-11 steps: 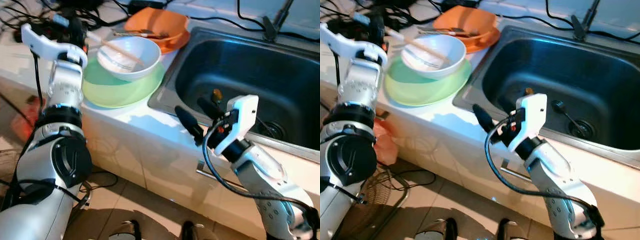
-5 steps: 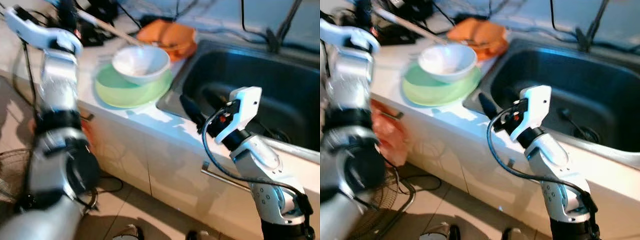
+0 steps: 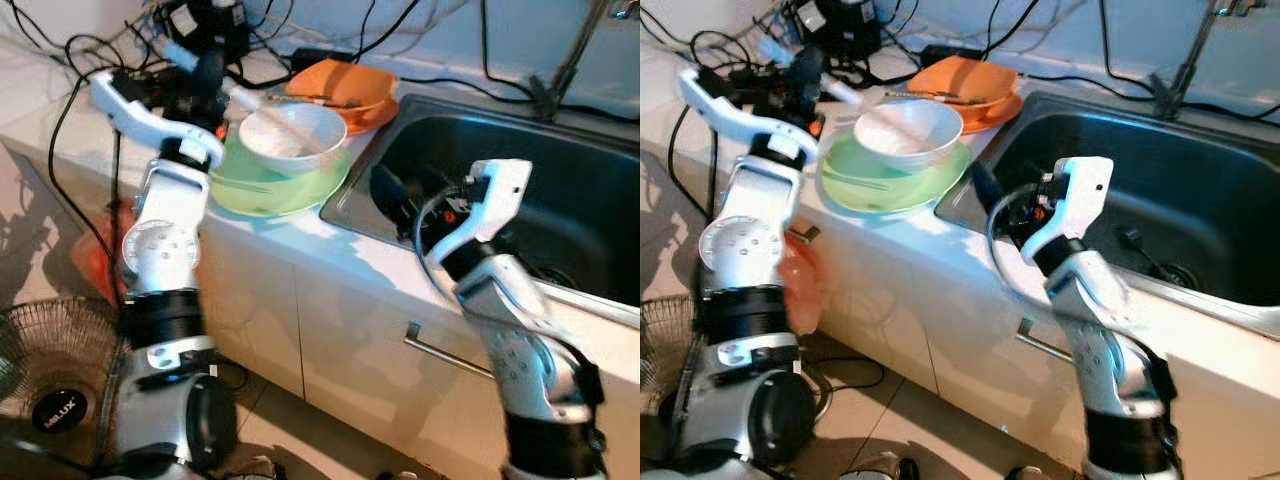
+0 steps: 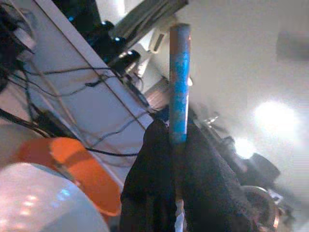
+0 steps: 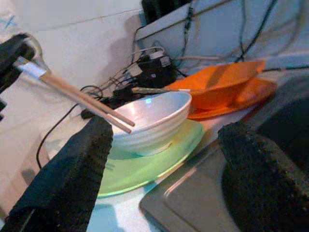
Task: Kitchen organization
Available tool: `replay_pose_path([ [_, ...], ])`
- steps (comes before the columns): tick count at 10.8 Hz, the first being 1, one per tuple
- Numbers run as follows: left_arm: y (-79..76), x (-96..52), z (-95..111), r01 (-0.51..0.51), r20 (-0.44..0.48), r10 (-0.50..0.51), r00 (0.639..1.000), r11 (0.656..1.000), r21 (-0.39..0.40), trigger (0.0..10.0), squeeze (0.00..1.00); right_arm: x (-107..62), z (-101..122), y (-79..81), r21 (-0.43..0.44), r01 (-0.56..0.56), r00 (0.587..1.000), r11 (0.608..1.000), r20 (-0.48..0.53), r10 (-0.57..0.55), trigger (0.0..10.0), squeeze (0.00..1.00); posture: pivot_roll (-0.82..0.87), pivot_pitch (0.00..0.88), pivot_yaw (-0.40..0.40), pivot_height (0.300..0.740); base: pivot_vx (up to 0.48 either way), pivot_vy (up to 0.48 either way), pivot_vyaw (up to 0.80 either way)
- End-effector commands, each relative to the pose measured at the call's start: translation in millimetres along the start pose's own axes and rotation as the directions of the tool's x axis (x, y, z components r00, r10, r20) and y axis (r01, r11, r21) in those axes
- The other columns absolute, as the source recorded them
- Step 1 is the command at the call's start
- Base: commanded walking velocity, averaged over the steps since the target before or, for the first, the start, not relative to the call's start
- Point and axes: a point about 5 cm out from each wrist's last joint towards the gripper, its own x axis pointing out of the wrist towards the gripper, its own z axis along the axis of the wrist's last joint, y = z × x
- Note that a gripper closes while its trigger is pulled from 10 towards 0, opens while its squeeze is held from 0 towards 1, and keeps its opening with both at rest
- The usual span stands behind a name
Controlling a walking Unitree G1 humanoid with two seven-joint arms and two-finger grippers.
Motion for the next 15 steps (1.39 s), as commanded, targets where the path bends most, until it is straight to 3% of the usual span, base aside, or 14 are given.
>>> replay_pose_path([
  [1, -6.3, 0.4, -1.2, 0.006, 0.005, -0.006, 1.000, 1.000, -0.003, 0.0, 0.00, 3.4, -1.6, -1.3, 0.062, 0.032, 0.999, 0.998, -0.010, -0.032, 10.0, 0.00, 0.03, 0.032, 0.056, 0.740, 0.000, 0.000, 0.00],
  [2, -11.2, 0.8, -6.2, 0.022, 0.034, -0.020, 0.999, 0.999, -0.038, 0.0, 0.00, 12.0, -10.2, 1.6, 0.226, 0.098, 0.995, 0.969, -0.035, -0.092, 10.0, 0.00, 0.03, 0.039, 0.055, 0.740, 0.000, 0.000, 0.00],
  [4, -11.2, 5.5, -13.1, 0.016, 0.089, -0.006, 0.996, 0.994, -0.111, 0.0, 0.00, 22.9, -14.1, 11.1, 0.365, 0.112, 0.994, 0.924, -0.056, -0.098, 10.0, 0.00, 0.03, 0.046, 0.054, 0.740, 0.000, 0.000, 0.00],
  [6, -5.8, 5.6, -20.8, -0.006, 0.096, 0.022, 0.995, 0.987, -0.162, 0.0, 0.00, 26.0, -13.7, 14.7, 0.391, 0.115, 0.993, 0.913, -0.059, -0.100, 10.0, 0.00, 0.02, 0.054, 0.054, 0.740, 0.000, 0.000, 0.00],
  [7, -2.2, 2.5, -28.1, 0.007, 0.111, 0.022, 0.994, 0.967, -0.253, 0.0, 0.00, 30.2, -10.3, 17.0, 0.423, 0.123, 0.992, 0.898, -0.051, -0.112, 10.0, 0.00, 0.01, 0.062, 0.054, 0.740, 0.000, 0.000, 0.00],
  [9, 5.0, 0.1, -36.6, -0.033, 0.083, 0.054, 0.995, 0.972, -0.231, 0.0, 0.00, 35.6, -7.0, 22.4, 0.485, 0.106, 0.994, 0.868, -0.039, -0.099, 10.0, 0.00, 0.01, 0.070, 0.054, 0.740, 0.000, 0.000, 0.00],
  [13, 6.6, 4.9, -62.8, -0.051, 0.043, 0.071, 0.997, 0.933, -0.357, 0.0, 0.00, 45.8, -2.0, 38.1, 0.615, 0.055, 0.998, 0.787, -0.027, -0.049, 10.0, 0.00, 0.00, 0.082, 0.055, 0.740, 0.000, 0.000, 0.00],
  [15, 1.4, 8.4, -70.3, -0.039, 0.028, 0.054, 0.998, 0.921, -0.388, 0.0, 0.00, 46.5, -0.4, 40.8, 0.637, 0.038, 0.999, 0.770, -0.016, -0.036, 10.0, 0.00, -0.01, 0.080, 0.060, 0.740, 0.000, 0.000, 0.00],
])
